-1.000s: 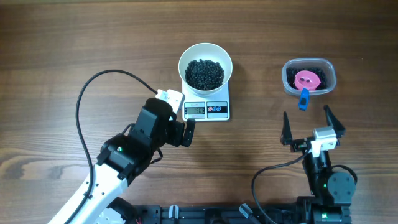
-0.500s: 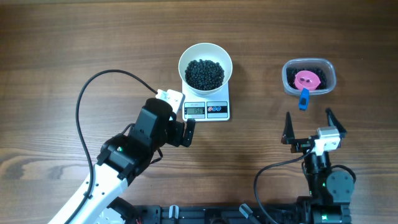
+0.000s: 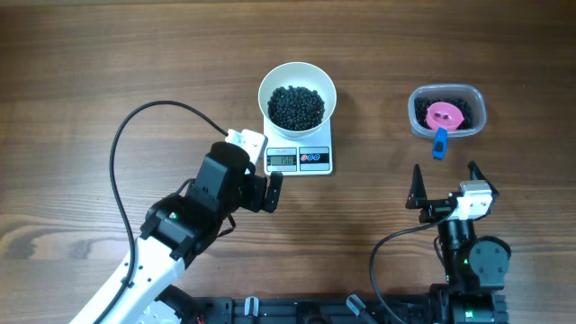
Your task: Scoop item into bowl and weigh 150g on scale
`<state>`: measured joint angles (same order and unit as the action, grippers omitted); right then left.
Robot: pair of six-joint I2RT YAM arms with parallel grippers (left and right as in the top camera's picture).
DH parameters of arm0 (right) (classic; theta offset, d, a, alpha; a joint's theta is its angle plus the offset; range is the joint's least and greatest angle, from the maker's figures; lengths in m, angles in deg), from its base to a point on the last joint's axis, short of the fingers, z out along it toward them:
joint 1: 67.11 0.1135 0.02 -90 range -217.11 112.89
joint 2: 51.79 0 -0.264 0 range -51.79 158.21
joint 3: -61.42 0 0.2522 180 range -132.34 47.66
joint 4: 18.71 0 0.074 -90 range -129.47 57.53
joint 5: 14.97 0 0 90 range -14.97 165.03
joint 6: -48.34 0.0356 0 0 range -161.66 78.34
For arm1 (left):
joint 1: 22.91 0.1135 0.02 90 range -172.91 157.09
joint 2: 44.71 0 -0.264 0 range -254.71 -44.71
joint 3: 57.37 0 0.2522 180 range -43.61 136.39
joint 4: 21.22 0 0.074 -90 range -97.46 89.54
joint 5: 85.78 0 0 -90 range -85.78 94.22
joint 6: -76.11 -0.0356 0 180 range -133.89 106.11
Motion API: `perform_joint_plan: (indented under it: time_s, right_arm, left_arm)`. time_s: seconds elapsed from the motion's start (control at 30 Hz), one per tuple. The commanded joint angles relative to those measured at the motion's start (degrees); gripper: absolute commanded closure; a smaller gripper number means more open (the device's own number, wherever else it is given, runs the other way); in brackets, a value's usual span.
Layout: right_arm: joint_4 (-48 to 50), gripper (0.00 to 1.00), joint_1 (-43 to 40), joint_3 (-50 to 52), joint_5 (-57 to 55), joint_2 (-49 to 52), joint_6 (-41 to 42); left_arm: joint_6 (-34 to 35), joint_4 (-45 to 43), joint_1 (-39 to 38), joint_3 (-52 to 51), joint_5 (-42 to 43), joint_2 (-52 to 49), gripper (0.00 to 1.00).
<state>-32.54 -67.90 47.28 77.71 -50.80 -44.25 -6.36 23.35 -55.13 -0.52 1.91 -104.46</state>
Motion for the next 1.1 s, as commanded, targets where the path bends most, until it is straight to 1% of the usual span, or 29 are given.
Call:
perform_joint_plan:
  time_s: [0.0, 0.73, 0.87, 1.07]
  right_arm:
    - [0.0, 0.0, 1.0, 0.1, -1.2, -0.8, 1.1]
    - [0.0, 0.0, 0.0, 0.1, -1.2, -0.8, 1.0]
    - [0.0, 0.0, 0.0, 0.1, -1.0, -0.8, -0.5]
    - [0.2, 0.0, 0.0, 0.1, -1.0, -0.8, -0.4]
  left_arm:
    - [-1.1, -0.1, 0.2, -0.1, -0.7, -0.1, 0.0]
    - [-1.1, -0.1, 0.2, -0.1, -0.7, -0.1, 0.0]
    - [-1.1, -0.1, 0.2, -0.1, -0.7, -0.1, 0.0]
    - [-1.1, -0.1, 0.2, -0.1, -0.7, -0.1, 0.0]
